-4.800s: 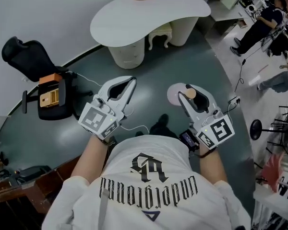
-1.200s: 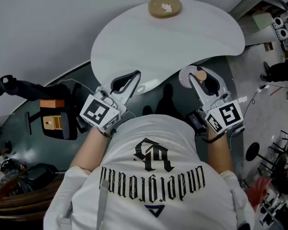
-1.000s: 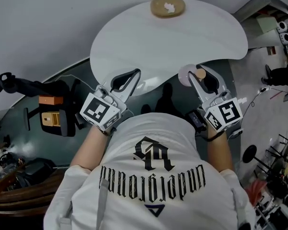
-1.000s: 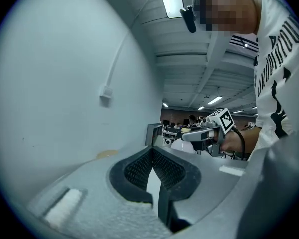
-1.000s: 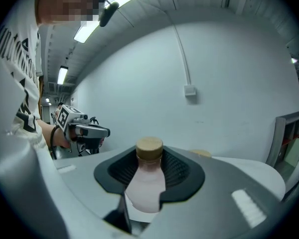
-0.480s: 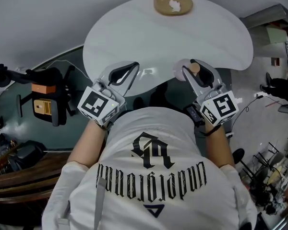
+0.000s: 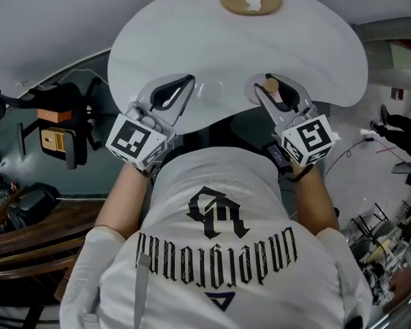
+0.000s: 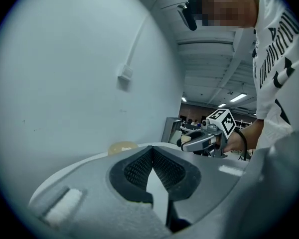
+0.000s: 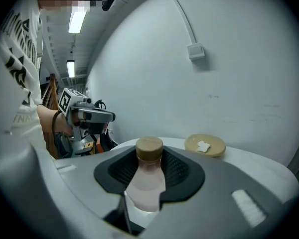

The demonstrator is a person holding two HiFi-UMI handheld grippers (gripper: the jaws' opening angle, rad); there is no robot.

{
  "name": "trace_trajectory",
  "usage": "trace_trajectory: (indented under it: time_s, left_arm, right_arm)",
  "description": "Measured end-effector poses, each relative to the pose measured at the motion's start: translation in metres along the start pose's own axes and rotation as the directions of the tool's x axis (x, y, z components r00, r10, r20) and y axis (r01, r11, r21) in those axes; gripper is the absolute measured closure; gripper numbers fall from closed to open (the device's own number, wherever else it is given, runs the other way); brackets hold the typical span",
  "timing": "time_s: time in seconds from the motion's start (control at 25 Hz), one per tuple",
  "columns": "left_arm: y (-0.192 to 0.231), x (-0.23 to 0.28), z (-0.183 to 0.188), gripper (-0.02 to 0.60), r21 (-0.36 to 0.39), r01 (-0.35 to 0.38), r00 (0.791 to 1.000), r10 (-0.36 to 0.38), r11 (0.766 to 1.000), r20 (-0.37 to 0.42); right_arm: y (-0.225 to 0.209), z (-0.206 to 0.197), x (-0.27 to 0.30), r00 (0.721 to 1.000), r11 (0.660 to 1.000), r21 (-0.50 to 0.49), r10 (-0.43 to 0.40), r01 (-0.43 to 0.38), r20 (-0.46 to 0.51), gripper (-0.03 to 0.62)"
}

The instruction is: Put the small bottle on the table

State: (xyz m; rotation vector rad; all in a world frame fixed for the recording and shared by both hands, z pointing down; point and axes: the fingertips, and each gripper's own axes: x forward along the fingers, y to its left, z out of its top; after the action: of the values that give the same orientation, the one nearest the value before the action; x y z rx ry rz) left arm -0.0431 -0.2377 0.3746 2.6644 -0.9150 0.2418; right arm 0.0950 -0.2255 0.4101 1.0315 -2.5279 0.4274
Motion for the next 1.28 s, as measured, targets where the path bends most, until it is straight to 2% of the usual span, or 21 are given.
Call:
trace_trajectory:
  time_s: [0.48,0.68,1.28]
  left_arm:
    - [0.027,0.048,-0.038,0.575,-0.074,-0.052,0.997,0.048,0.996,-0.052]
    - [0.032,0.071,-0.058,0.575,-0.045,-0.052,0.995,0.048,0.998,-0.086]
    - [0.045,0.116,-0.111,0.575,-0.064,0.002,0.987,-0.012,0.998,-0.159]
  right_arm:
    - [-0.04,-0.038,0.04,0.994,0.997,0.024,0.081,-0.08,-0.07,0.459]
    - [-0.054,-0.052,0.055,0.99,0.995,0.004,0.1,-0.101,-0.101,0.459]
    - [-0.082,-0.106,0.099,0.977,0.992,0.016,0.13,-0.129,-0.167,0.458]
